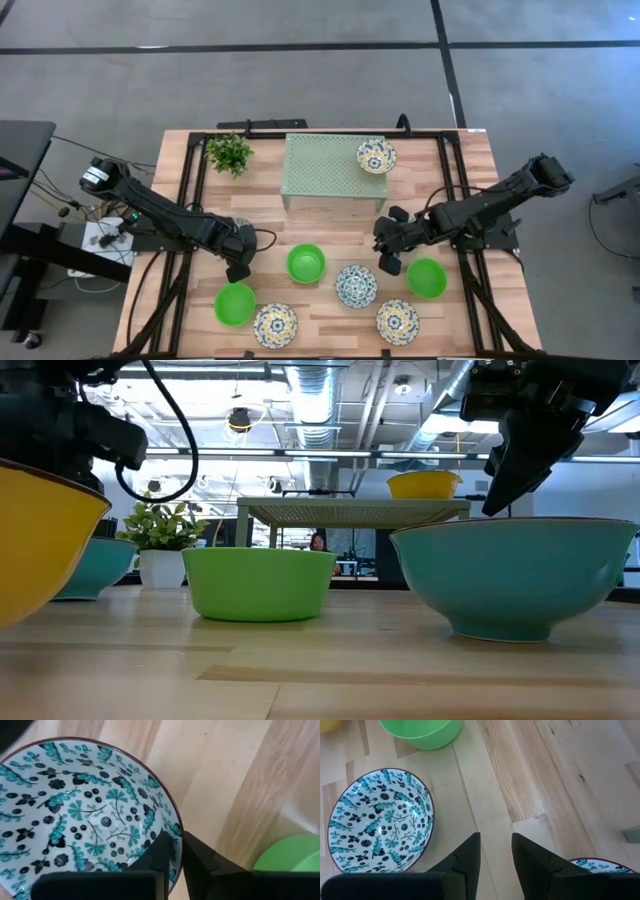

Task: Pick & Place Mini bowls
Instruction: Put the top left blue bowl on the shelf

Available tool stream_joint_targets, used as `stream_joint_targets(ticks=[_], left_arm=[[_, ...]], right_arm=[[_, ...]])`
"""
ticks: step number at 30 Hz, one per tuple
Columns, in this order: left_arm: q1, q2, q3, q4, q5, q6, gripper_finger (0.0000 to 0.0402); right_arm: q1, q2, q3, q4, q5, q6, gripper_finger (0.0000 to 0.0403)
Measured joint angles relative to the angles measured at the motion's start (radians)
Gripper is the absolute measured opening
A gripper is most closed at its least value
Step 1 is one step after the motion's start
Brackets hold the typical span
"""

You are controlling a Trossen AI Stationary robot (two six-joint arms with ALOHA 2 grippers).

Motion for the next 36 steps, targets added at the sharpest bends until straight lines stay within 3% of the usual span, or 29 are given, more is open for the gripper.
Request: stream_joint_targets(ticks=[5, 9, 15, 23, 28, 36], left_arm=[[0.002, 0.0, 0.036, -0.002, 0.014, 0.085, 0.0029], [0.004, 0.001, 0.124, 0.029, 0.038, 0.138, 0.0019], [0.004, 0.002, 0.277, 0.02, -0.009, 0.279, 0.0016], [0.023, 0.002, 0.46, 0.018, -0.121, 0.637, 0.0012], [0.121, 0.002, 0.496, 0.062, -0.229, 0.929, 0.0017], [0.387, 0.08, 0.497, 0.253, -0.198, 1.233, 0.0017]], right_arm=[[0.0, 0.0, 0.0, 0.0, -0.024, 0.003, 0.0107], [0.0, 0.0, 0.0, 0.0, -0.032, 0.003, 0.0107], [0.0, 0.0, 0.0, -0.001, -0.033, 0.002, 0.0107], [0.0, 0.0, 0.0, -0.003, -0.033, 0.0, 0.0107], [0.0, 0.0, 0.0, -0.003, -0.033, 0.0, 0.0107], [0.0, 0.0, 0.0, 0.012, -0.026, 0.0, 0.0107]])
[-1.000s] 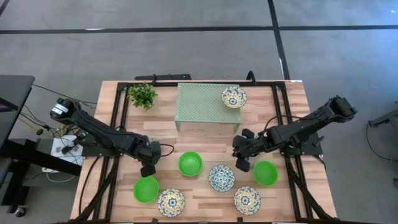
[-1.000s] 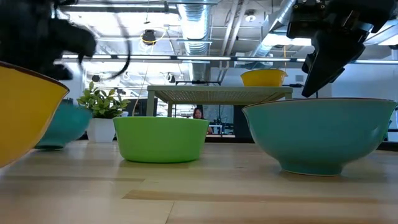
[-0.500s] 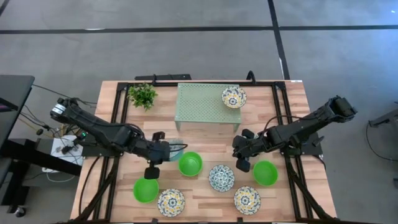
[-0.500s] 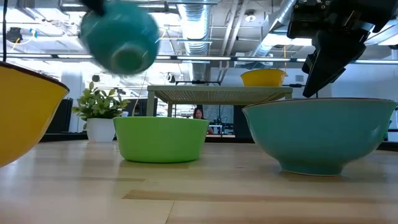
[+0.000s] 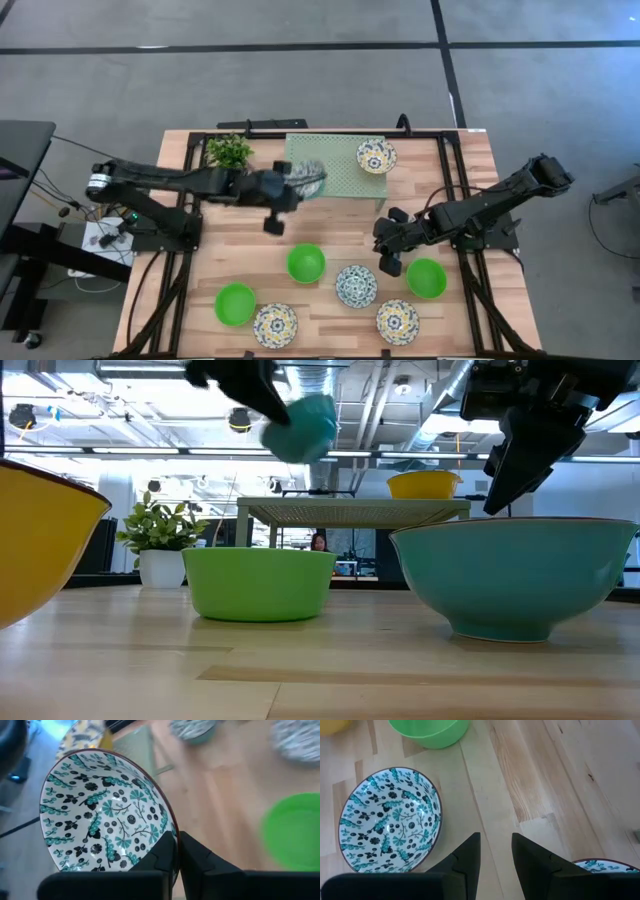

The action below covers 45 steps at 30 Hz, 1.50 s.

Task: Pick & Place Mini bowls
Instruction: Put the top left blue bowl on the shelf

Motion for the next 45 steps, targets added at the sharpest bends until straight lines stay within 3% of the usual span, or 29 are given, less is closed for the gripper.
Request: stream_joint_targets(ticks=[7, 16, 27, 32, 45], left_arm=[[0.136, 0.121, 0.0, 0.131, 0.044, 0.204, 0.0012], [0.181, 0.193, 0.0, 0.2, 0.061, 0.318, 0.0013], [0.231, 0.2, 0.0, 0.235, 0.064, 0.341, 0.002], [0.254, 0.218, 0.0, 0.27, 0.136, 0.35, 0.0017], [0.251, 0.224, 0.0, 0.273, 0.168, 0.385, 0.002]], right_arm=[[0.0, 0.0, 0.0, 0.055, 0.002, 0.0, 0.0107], [0.0, 0.0, 0.0, 0.055, 0.004, 0.0, 0.0107], [0.0, 0.0, 0.0, 0.053, 0.004, 0.0, 0.0107], [0.0, 0.0, 0.0, 0.052, 0.004, 0.0, 0.0107], [0.0, 0.0, 0.0, 0.045, 0.004, 0.001, 0.0107]])
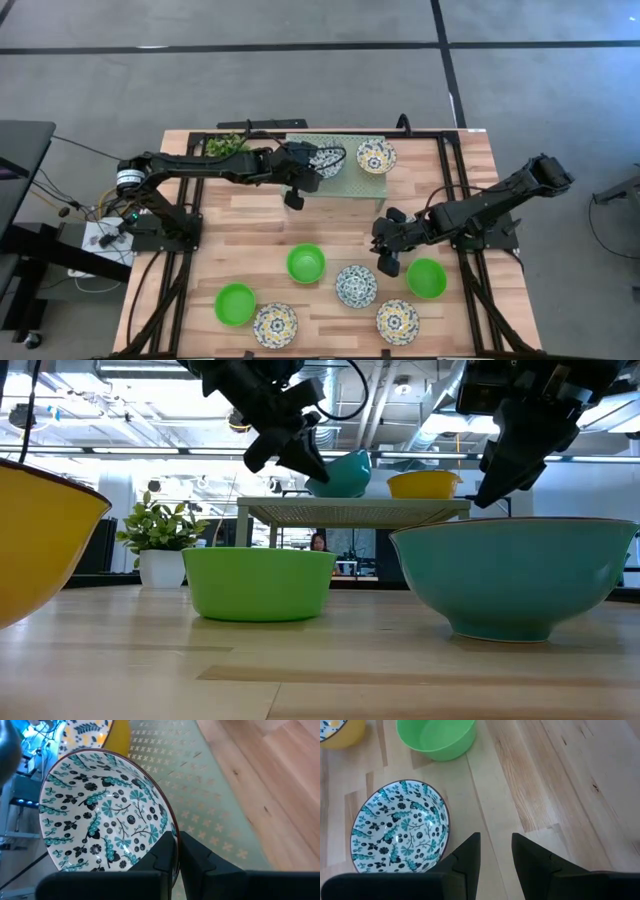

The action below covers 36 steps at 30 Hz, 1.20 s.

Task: Pick & Place Mini bowls
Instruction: Put the top left blue bowl on the shelf

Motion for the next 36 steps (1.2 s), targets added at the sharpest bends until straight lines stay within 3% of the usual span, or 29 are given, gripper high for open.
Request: stream_joint_targets(ticks=[8, 36], left_arm=[[0.012, 0.0, 0.0, 0.001, -0.004, 0.0, 0.0026], [0.022, 0.0, 0.0, 0.037, 0.044, -0.065, 0.013]], right_arm=[[0.0, 0.0, 0.0, 0.0, 0.0, 0.002, 0.0107], [0.017, 0.0, 0.0, 0.0, 0.0, 0.0, 0.0107]])
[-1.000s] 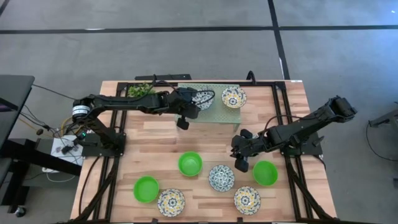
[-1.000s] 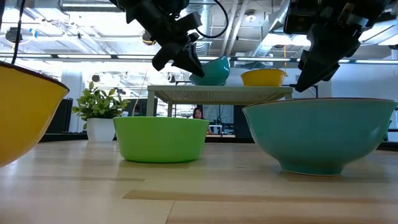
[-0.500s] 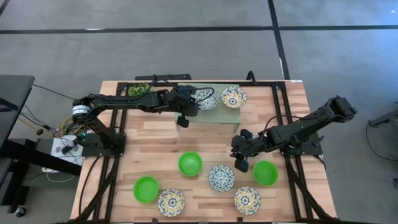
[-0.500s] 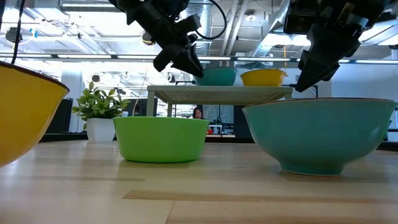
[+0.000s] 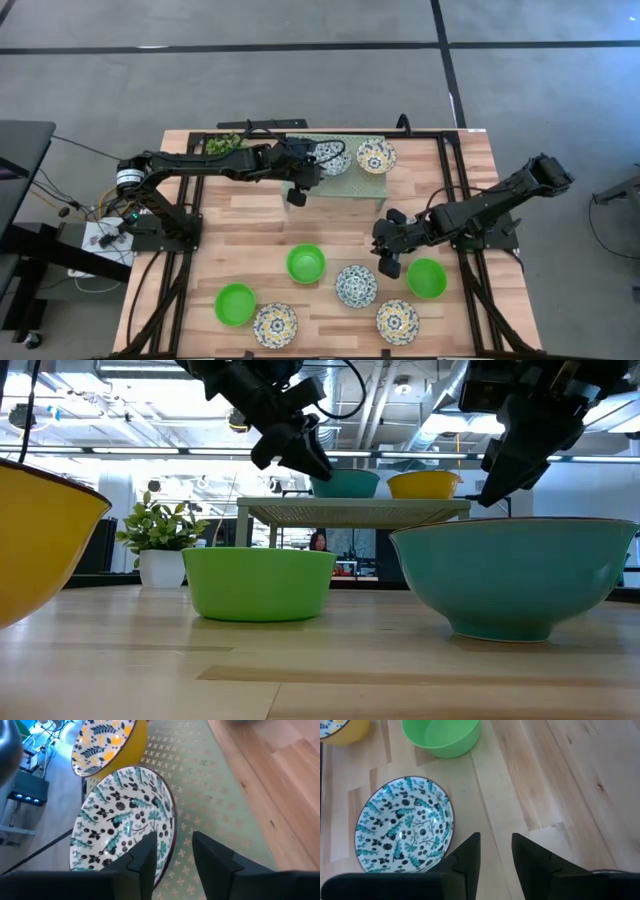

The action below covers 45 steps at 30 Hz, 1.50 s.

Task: Pick & Place Mini bowls
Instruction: Put the top left blue bowl on the shelf

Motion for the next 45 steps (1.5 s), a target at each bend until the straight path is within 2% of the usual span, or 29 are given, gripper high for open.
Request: stream_joint_targets(ticks=[6, 8, 13, 16, 19, 24, 28, 35, 45], left_arm=[[-0.039, -0.013, 0.0, 0.016, -0.026, 0.0, 0.0154], [-0.062, -0.031, 0.0, 0.018, -0.096, -0.012, 0.0156], [-0.109, -0.091, 0.0, -0.024, -0.379, -0.076, 0.0145], [-0.102, -0.127, 0.0, -0.078, -0.439, -0.108, 0.0127], [-0.072, -0.145, -0.026, -0.114, -0.416, -0.163, 0.0099], [-0.01, -0.152, -0.119, -0.089, -0.259, -0.181, 0.0043], [0.007, -0.145, -0.173, 0.012, -0.256, -0.181, 0.0008], [0.009, -0.14, -0.198, 0.107, -0.157, -0.156, 0.0006], [0.019, -0.13, -0.202, 0.169, -0.157, -0.153, 0.0005]], right_arm=[[0.022, 0.0, 0.0, -0.001, 0.0, 0.0, 0.0107], [0.028, 0.0, 0.0, -0.001, 0.0, 0.0, 0.0107], [0.03, 0.0, 0.0, 0.001, 0.001, -0.001, 0.0107], [0.027, 0.0, 0.0, 0.001, 0.012, -0.001, 0.0107], [0.027, 0.001, 0.0, 0.002, 0.031, -0.001, 0.0107], [0.027, 0.001, -0.001, 0.01, 0.036, -0.001, 0.0107], [0.026, 0.001, -0.001, 0.023, 0.044, -0.001, 0.0107], [0.015, 0.001, -0.001, 0.023, 0.052, -0.001, 0.0107], [-0.022, 0.001, -0.001, 0.021, 0.051, -0.001, 0.0107]])
